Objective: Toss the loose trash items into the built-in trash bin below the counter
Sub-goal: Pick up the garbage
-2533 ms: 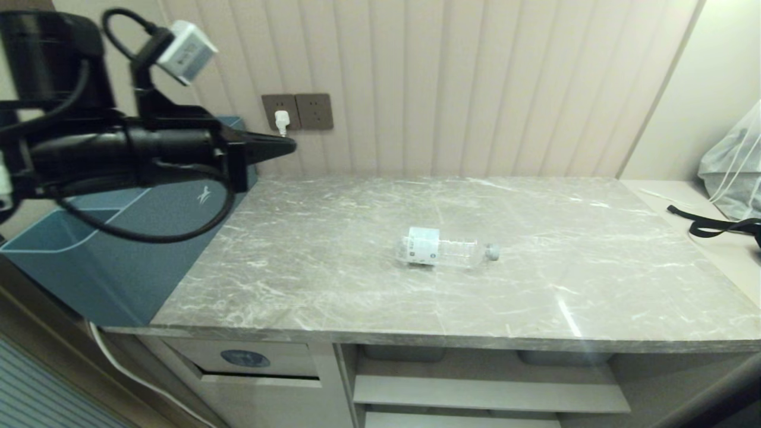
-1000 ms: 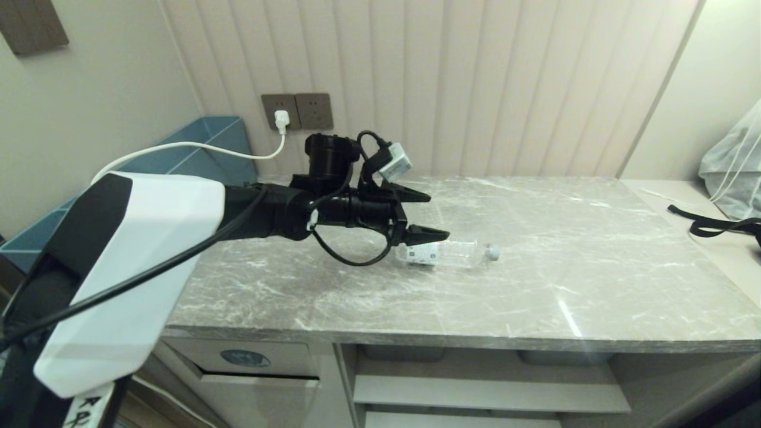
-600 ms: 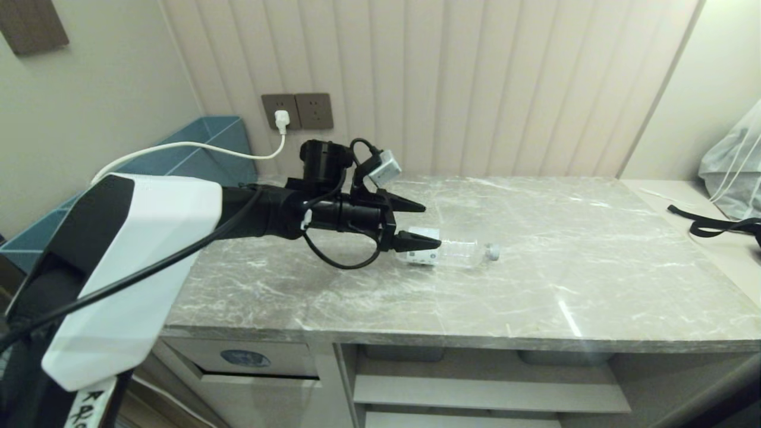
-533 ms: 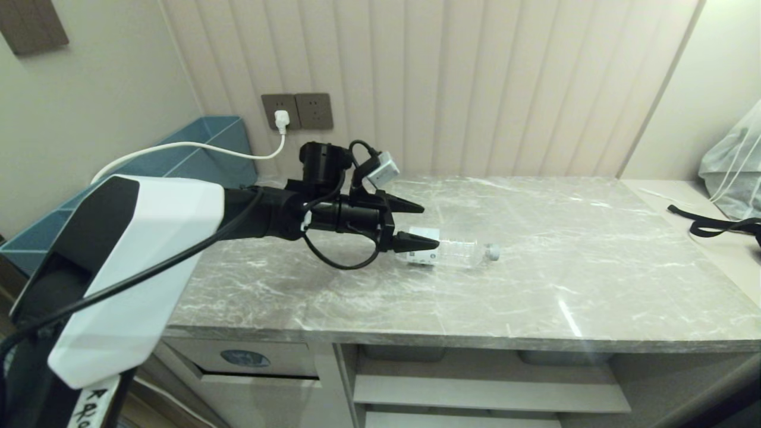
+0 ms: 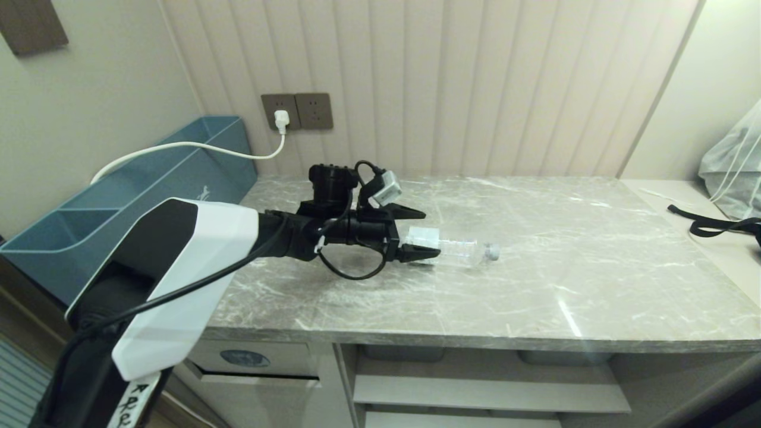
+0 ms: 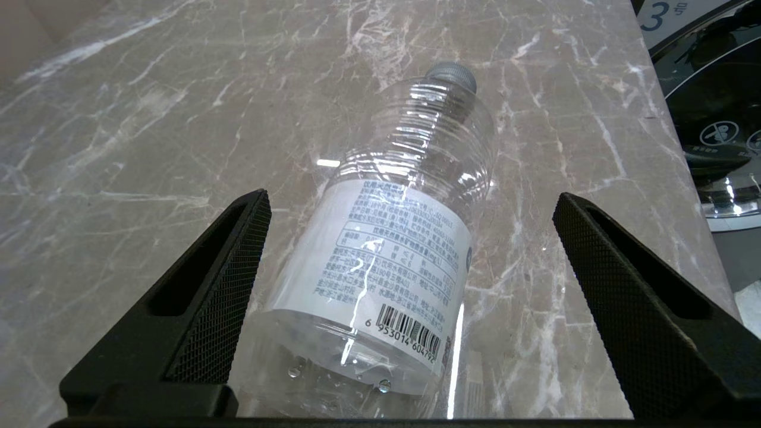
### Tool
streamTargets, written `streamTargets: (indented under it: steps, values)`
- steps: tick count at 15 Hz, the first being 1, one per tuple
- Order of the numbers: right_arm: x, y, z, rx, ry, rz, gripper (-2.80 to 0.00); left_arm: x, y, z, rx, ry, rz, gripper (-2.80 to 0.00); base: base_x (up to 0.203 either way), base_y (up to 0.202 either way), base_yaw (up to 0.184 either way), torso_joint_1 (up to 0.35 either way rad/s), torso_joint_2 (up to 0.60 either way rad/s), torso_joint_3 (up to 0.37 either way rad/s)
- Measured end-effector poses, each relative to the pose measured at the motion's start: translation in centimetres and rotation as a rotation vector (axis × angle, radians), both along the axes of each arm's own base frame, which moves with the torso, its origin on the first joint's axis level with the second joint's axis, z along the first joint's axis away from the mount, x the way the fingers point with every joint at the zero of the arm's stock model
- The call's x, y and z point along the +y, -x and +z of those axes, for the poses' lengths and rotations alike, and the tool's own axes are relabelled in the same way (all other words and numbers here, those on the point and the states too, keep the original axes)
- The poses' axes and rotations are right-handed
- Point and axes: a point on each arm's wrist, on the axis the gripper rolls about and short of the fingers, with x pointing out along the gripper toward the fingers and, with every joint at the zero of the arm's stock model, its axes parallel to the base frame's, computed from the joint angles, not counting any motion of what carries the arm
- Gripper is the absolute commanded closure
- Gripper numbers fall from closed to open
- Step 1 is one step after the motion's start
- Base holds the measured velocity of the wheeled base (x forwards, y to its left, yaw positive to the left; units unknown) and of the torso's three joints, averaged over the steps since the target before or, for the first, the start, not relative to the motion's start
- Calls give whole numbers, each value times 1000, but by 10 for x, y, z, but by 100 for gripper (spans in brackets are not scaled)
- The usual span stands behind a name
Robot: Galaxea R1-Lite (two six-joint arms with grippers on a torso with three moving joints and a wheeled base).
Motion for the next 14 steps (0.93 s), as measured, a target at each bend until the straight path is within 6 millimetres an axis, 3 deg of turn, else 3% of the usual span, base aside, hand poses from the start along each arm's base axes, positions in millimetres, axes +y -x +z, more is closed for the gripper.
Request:
streamTargets:
  steps: [8,14]
  values:
    - [0,0,0,0,0,0,0,-3,-5,-25,58,-26,1,-280,0,0,0,0,0,0]
    - [0,0,0,0,0,0,0,-7,-5,-33,74,-36,6,-280,0,0,0,0,0,0]
